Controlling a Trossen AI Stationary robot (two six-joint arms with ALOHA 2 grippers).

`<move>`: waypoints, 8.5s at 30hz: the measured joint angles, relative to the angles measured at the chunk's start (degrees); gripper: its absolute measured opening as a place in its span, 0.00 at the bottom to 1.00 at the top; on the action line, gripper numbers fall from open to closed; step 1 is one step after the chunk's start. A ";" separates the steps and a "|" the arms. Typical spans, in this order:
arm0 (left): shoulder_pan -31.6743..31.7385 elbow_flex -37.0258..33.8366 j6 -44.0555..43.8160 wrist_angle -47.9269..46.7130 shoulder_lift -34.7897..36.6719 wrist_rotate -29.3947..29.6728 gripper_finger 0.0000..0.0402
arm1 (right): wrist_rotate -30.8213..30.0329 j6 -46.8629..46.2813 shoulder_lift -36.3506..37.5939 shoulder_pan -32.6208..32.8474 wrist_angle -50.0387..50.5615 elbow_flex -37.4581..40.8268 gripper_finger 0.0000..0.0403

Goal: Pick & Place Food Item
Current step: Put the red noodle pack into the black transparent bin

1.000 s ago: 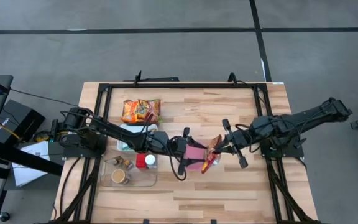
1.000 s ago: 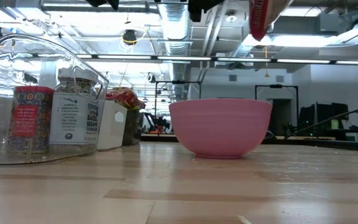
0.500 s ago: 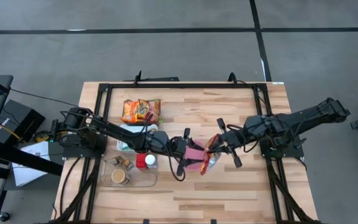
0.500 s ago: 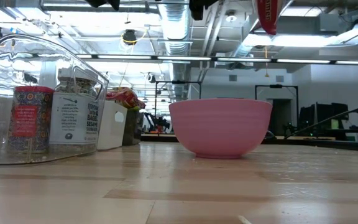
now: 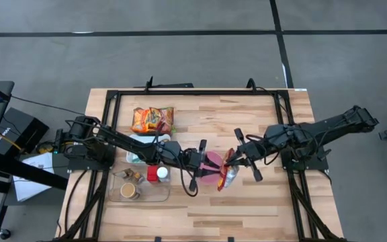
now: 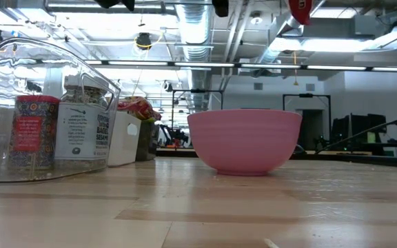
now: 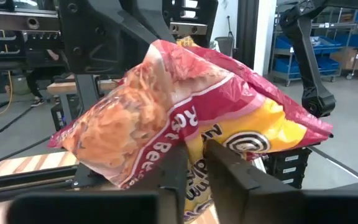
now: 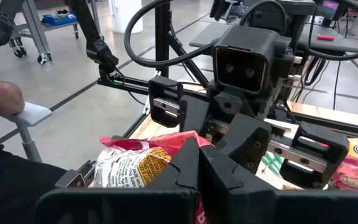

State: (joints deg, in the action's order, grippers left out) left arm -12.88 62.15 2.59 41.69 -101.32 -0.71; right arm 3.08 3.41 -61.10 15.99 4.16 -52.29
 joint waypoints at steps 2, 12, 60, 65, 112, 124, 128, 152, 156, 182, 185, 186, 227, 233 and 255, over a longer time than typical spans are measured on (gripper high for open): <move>0.00 0.00 0.06 0.01 0.00 -0.01 0.06 | 0.13 0.05 0.00 0.00 0.00 0.00 0.00; 0.00 0.00 1.54 0.11 0.00 0.02 0.00 | 0.21 0.23 -0.02 0.20 -0.72 0.02 0.01; 11.23 0.24 30.45 -103.84 42.17 22.81 0.00 | -6.78 -2.95 10.23 4.48 5.22 0.04 0.58; 15.83 0.22 30.87 -110.69 43.45 23.45 0.00 | -6.79 -2.12 10.23 5.32 5.46 0.04 0.58; 45.71 30.49 -39.18 -131.70 19.50 25.27 0.00 | -7.62 -8.54 10.25 3.80 6.10 0.07 0.58; 41.74 30.84 -56.73 -131.73 19.17 21.79 0.00 | -7.47 -8.98 10.25 3.80 6.11 0.07 0.58; 38.55 28.87 -62.17 -131.70 19.18 23.62 0.00 | -7.19 -7.64 10.45 3.80 6.20 0.07 0.58; 34.04 14.65 -76.18 -121.58 19.63 28.68 0.00 | -5.41 -2.76 14.55 3.82 8.29 0.07 0.58; 34.21 12.54 -75.94 -119.00 19.61 28.78 0.00 | -5.40 -2.79 14.58 3.83 9.12 0.07 0.58; 34.16 10.06 -58.96 -108.30 21.09 28.24 0.24 | -4.38 -4.46 14.67 3.87 10.78 0.07 0.58; 34.16 10.05 -55.20 -108.27 23.24 29.27 0.28 | -4.38 -4.53 14.67 3.87 10.85 0.07 0.58; 34.16 10.05 -53.53 -108.24 24.21 30.15 0.29 | -4.38 -4.74 14.67 3.87 10.86 0.07 0.58; 29.11 1.64 46.80 -107.99 22.93 38.57 0.46 | -4.89 -12.06 14.18 3.74 8.63 0.02 0.58; 29.40 0.51 46.88 -105.14 22.93 37.53 0.38 | -5.08 -12.47 14.16 3.74 8.63 0.02 0.58; 31.01 -2.03 42.86 -102.26 22.98 38.06 0.02 | -5.11 -11.82 14.16 3.74 8.66 0.02 0.58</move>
State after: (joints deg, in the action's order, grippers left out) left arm 18.13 60.12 45.45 -60.56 -78.34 37.35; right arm -2.02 -8.40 -46.94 19.73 12.82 -52.27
